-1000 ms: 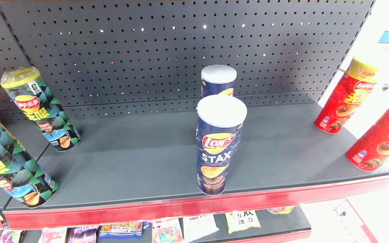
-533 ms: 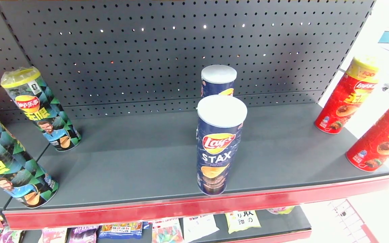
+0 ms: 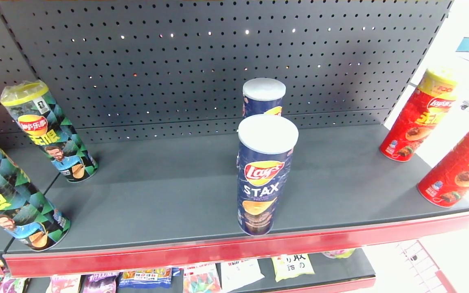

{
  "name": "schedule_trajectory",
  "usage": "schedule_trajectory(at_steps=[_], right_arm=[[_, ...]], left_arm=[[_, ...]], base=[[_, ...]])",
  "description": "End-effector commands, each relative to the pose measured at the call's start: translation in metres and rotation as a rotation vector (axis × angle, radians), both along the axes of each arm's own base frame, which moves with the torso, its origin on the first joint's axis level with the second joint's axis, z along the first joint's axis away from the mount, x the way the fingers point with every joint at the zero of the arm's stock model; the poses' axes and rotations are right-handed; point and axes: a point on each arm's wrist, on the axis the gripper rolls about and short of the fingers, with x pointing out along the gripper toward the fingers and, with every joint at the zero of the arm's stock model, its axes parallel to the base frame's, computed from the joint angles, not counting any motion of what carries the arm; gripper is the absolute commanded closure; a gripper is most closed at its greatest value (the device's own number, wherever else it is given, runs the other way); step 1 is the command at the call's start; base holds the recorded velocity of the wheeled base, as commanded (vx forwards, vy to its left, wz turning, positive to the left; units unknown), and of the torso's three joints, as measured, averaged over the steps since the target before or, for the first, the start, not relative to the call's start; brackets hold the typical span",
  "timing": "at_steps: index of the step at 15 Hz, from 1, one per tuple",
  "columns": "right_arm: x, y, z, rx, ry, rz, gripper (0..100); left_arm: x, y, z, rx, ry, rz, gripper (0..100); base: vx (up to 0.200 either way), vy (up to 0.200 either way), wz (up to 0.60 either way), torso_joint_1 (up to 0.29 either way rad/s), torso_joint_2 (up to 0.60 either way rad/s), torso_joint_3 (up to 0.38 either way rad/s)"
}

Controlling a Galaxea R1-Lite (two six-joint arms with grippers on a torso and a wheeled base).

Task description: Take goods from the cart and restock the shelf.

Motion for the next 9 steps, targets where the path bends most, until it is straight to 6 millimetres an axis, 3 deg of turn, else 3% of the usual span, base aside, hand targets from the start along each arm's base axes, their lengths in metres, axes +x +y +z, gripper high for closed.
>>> schedule_trajectory(at_steps=[1,3,5,7,9], right_arm=[[0.0008,-0.0018,-0.0026,0.046,-0.004,-0.084,0],[0.0011,-0.0047,-0.0018,0.053,-0.022,-0.214,0],[0.0014,-0.0007,-0.0018,-0.006,-0.031,-0.036,0],[0.0029,-0.0012,-0.0020,0.010,-0.007,-0.059,0],[0.0017,-0.0017,-0.0019,0.006,-0.030,-0.086,0]], left_arm=[[0.0013,-0.0018,-0.0028,-0.007,0.015,-0.087,0],[0.0012,-0.0020,-0.0025,-0.010,0.015,-0.096,0],[0.0011,-0.0009,-0.0047,-0.032,0.030,-0.044,0],[0.0005,0.0009,-0.0075,-0.082,0.048,0.039,0],[0.0007,0.0001,-0.0075,-0.087,0.048,0.005,0]], base=[[0.000,0.000,0.00,0.000,0.00,0.000],[0.000,0.000,0.00,0.000,0.00,0.000],[0.000,0.000,0.00,0.000,0.00,0.000],[0.000,0.000,0.00,0.000,0.00,0.000],[0.000,0.000,0.00,0.000,0.00,0.000]])
